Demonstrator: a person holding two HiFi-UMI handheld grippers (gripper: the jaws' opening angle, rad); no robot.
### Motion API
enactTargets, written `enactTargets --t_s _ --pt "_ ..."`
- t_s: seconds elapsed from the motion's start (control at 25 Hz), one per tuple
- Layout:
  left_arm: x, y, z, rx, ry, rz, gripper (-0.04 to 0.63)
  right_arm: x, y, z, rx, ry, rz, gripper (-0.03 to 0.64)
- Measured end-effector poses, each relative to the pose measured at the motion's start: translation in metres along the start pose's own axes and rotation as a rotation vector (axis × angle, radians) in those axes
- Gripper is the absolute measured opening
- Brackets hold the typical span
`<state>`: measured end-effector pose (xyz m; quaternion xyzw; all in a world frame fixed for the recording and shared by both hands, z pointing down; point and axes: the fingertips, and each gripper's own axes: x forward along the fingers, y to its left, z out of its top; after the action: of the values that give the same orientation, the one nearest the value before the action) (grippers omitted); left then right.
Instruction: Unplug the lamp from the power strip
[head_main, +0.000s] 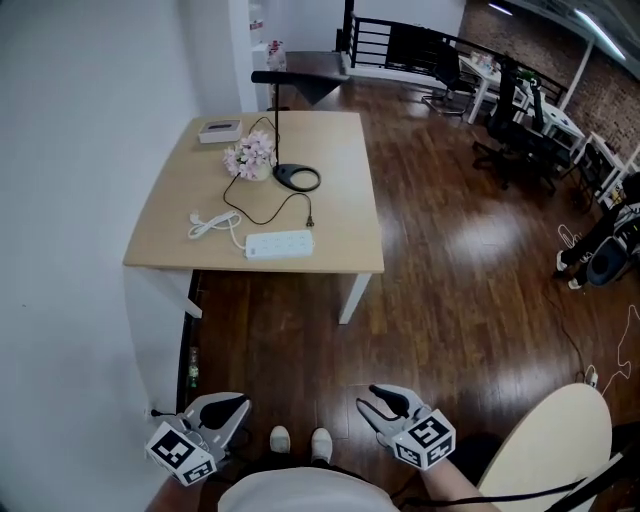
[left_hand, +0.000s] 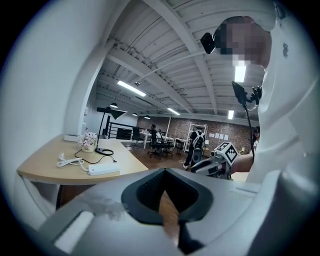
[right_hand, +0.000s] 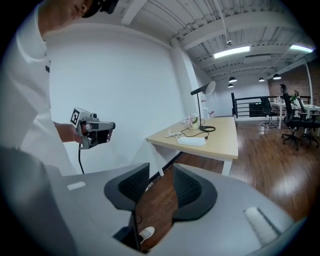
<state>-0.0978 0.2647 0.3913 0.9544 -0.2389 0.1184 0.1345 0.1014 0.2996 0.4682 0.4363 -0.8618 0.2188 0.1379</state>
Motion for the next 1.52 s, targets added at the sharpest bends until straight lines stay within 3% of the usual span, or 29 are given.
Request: enactTargets --t_s 0.28,0.52,0.96,1.52 --pt "-0.037 -0.039 0.005 0.106 -0.056 -0.027 0.005 -0.029 0.058 0.004 -0.040 -0.062 -0.018 0.150" --pt "-0.101 -0.052 -0.011 0.132 -0.089 -0.024 0.005 -0.026 0.130 0.002 -0.079 -0.077 -0.010 0.144" --pt "-0.198 -0.070 -0.057 0.119 -0.098 -0.039 0.005 -0.039 0.235 -0.010 -0.125 -0.102 -0.053 0.132" --pt "-0.248 -0.068 -0.087 0.111 -0.101 -0.073 0.005 -0.030 0.297 -0.028 -0.155 -0.071 -0.084 0.132"
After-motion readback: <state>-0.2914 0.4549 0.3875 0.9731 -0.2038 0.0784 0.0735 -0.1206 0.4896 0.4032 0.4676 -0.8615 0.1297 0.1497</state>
